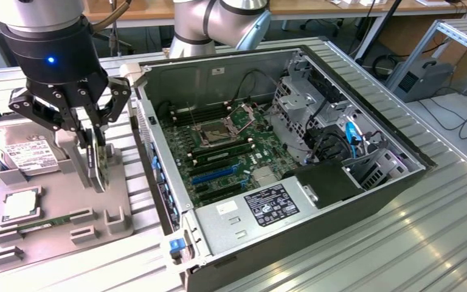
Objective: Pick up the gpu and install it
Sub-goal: 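Pick up the gpu and move the gpu toward the slot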
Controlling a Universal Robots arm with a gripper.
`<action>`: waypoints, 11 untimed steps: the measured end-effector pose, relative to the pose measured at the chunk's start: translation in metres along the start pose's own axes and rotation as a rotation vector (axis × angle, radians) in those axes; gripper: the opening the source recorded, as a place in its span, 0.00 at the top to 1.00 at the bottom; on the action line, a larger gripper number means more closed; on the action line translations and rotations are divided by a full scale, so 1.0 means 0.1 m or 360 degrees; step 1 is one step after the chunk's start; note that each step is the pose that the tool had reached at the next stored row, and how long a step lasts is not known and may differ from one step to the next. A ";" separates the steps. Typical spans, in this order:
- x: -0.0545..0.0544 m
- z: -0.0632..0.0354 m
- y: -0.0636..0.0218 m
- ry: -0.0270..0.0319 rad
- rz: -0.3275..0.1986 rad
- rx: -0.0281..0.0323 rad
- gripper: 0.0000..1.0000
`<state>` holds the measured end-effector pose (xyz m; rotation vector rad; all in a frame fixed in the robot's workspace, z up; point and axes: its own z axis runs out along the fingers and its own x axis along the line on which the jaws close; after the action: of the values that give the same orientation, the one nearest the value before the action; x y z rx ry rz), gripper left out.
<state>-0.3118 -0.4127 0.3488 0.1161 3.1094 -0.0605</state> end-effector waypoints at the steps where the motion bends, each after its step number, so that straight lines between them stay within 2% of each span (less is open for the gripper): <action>1: 0.00 -0.003 0.000 0.00000 0.0000 0.00000 0.73; 11: 0.00 -0.036 -0.001 0.00000 0.0000 0.00001 0.73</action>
<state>-0.3118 -0.4127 0.3524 0.1161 3.1094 -0.0606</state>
